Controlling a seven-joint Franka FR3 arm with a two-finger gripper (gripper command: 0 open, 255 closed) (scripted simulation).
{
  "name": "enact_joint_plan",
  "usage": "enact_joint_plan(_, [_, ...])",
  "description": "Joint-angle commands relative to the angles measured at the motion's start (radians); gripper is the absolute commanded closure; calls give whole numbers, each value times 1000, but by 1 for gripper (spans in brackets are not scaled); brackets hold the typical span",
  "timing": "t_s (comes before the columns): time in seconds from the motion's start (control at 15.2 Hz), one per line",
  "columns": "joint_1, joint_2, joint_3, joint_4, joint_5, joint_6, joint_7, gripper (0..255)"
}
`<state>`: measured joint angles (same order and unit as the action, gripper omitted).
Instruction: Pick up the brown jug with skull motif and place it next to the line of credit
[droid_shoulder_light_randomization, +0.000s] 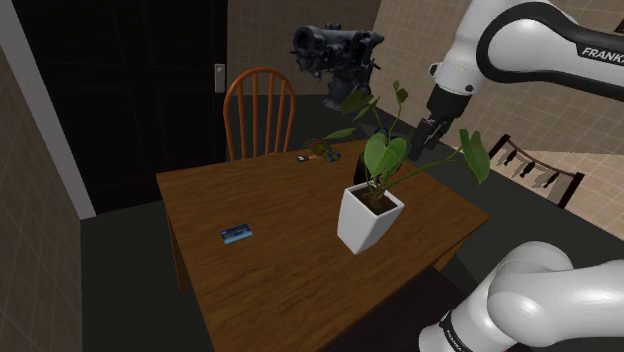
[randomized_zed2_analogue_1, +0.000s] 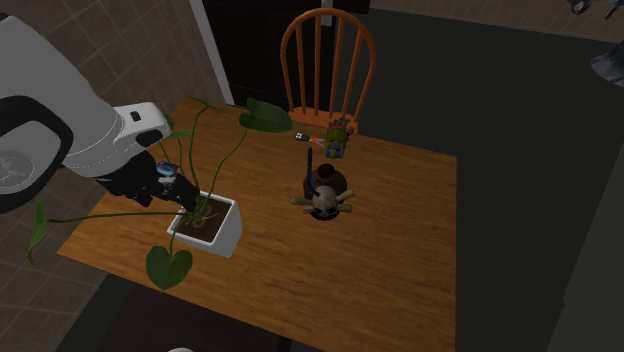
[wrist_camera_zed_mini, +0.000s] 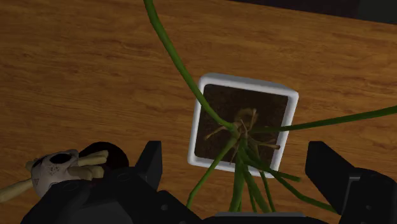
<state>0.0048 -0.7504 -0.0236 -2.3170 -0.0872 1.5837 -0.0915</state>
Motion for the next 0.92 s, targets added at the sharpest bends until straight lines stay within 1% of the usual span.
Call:
enact_joint_plan(0.0, [0,0,0,0,0,0,0,0])
enact_joint_plan(0.46, [-34,164,-105,45,-92,135,-133,0])
enact_joint_plan(0.86, [-54,335,-188,131,-138,240,-242,0])
